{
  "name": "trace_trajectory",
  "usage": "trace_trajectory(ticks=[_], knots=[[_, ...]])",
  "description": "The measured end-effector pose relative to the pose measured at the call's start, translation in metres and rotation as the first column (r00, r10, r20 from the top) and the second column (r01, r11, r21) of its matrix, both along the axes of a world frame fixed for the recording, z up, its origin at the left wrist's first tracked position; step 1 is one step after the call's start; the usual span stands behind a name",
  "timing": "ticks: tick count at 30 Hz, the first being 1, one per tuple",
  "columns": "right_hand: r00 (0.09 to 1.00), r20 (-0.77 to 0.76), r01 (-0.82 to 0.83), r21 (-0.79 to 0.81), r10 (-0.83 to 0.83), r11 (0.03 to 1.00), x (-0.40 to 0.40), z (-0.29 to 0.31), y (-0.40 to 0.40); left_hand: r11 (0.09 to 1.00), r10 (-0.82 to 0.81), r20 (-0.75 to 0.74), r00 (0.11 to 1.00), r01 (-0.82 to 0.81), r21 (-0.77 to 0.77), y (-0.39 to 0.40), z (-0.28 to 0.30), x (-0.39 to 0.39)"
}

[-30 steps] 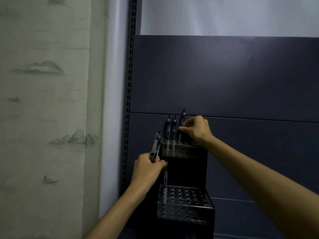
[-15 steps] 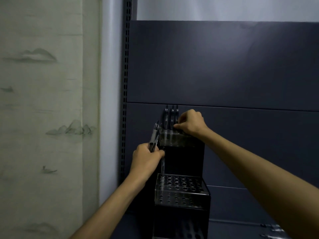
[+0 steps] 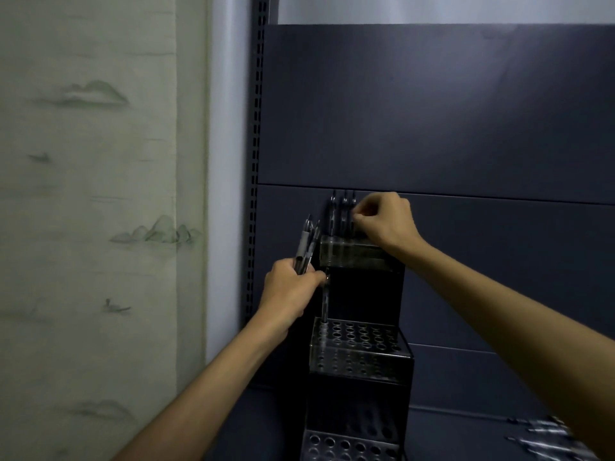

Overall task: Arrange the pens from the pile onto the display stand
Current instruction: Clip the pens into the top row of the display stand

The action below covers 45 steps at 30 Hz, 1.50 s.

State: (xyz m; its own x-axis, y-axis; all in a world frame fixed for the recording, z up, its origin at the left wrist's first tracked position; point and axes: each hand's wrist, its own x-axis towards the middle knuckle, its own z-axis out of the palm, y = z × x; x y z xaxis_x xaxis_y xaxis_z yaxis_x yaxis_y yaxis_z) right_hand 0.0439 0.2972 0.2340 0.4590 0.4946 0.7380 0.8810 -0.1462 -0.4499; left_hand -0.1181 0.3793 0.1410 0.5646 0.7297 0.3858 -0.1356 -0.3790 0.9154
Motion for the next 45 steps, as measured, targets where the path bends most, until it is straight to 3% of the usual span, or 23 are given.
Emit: trace_trajectory(ticks=[2,4,8,12,18,26,34,41,45], knots=[[0.946,-0.196,-0.272,-0.047,0.258,0.961,-0.014,-0.001,-0.003,0.998,-0.047,0.009,0.999,0.047,-0.035,-0.002,0.002,-0.001],[0.847,-0.335,-0.477,-0.133,0.413,0.869,-0.025,-0.003,-0.004,0.994,-0.091,0.022,0.996,0.092,-0.062,-0.006,0.004,0.0],[0.773,-0.38,-0.604,-0.194,0.508,0.773,-0.034,-0.007,-0.012,0.983,-0.145,0.072,0.987,0.152,-0.1,-0.016,0.008,0.002],[0.634,-0.523,-0.729,-0.158,0.57,0.666,-0.036,-0.011,-0.024,0.975,-0.177,0.112,0.978,0.189,-0.117,-0.022,0.011,0.0],[0.64,-0.507,-0.714,-0.114,0.578,0.691,-0.038,-0.016,-0.03,0.978,-0.167,0.086,0.982,0.176,-0.112,-0.03,0.011,0.001],[0.429,-0.621,-0.693,0.238,0.655,0.68,-0.035,-0.018,-0.026,0.99,-0.119,0.095,0.988,0.126,-0.067,-0.027,0.014,0.005],[0.647,-0.534,-0.584,0.111,0.544,0.804,-0.043,-0.01,-0.026,0.996,-0.08,0.06,0.995,0.081,-0.023,-0.026,0.015,0.011],[0.743,-0.487,-0.272,0.406,0.459,0.872,-0.01,0.032,-0.016,0.998,-0.063,0.044,0.997,0.063,-0.004,-0.015,0.018,0.005],[0.873,-0.409,-0.127,0.333,0.265,0.934,0.03,0.046,-0.012,0.999,-0.051,0.061,0.997,0.05,0.018,-0.004,0.016,-0.003]])
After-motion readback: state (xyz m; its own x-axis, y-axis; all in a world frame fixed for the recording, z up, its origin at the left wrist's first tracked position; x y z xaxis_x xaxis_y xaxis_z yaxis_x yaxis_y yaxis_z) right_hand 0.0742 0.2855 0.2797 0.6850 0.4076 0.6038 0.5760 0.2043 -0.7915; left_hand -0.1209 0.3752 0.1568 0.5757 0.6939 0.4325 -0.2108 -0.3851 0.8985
